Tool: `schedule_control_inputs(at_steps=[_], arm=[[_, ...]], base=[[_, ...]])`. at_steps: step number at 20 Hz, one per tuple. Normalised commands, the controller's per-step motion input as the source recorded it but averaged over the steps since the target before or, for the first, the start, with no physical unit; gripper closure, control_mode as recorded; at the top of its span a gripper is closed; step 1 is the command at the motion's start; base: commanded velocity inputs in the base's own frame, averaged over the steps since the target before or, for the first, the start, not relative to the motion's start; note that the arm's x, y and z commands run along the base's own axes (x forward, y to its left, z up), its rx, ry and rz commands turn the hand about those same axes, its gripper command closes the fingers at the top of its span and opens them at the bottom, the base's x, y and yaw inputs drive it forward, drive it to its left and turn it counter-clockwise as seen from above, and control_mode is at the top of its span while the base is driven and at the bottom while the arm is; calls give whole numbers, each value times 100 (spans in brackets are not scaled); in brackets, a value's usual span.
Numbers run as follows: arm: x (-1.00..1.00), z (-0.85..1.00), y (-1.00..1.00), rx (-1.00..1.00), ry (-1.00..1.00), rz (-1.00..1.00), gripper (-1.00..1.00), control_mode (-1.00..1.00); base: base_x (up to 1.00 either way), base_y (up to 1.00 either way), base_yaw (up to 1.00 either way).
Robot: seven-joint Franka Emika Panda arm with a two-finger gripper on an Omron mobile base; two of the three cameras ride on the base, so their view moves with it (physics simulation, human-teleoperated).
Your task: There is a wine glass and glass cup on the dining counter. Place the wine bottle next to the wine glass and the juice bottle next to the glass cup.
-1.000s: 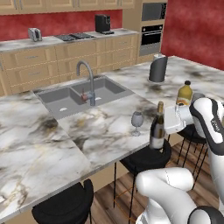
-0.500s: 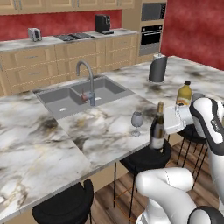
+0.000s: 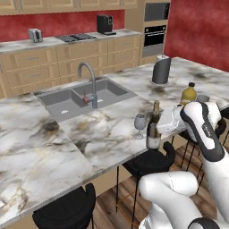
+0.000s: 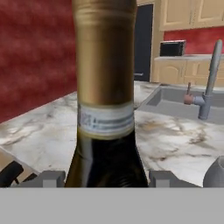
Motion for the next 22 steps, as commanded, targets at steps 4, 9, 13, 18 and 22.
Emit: schedule_control_inputs(at_steps=[4,9,13,18,22], arm=[[31,-12,47,-2,3,-30,100,-100],[30,-14,46,0,8,-29,100,-100],[36,-20,34,0,16,-33,100,-100],[41,-10,23,-2,8,-39,100,-100],[36,0,16,-4,2,-38,100,-100]], base=[[0,0,0],[0,0,0],[0,0,0],[0,0,0],[0,0,0]])
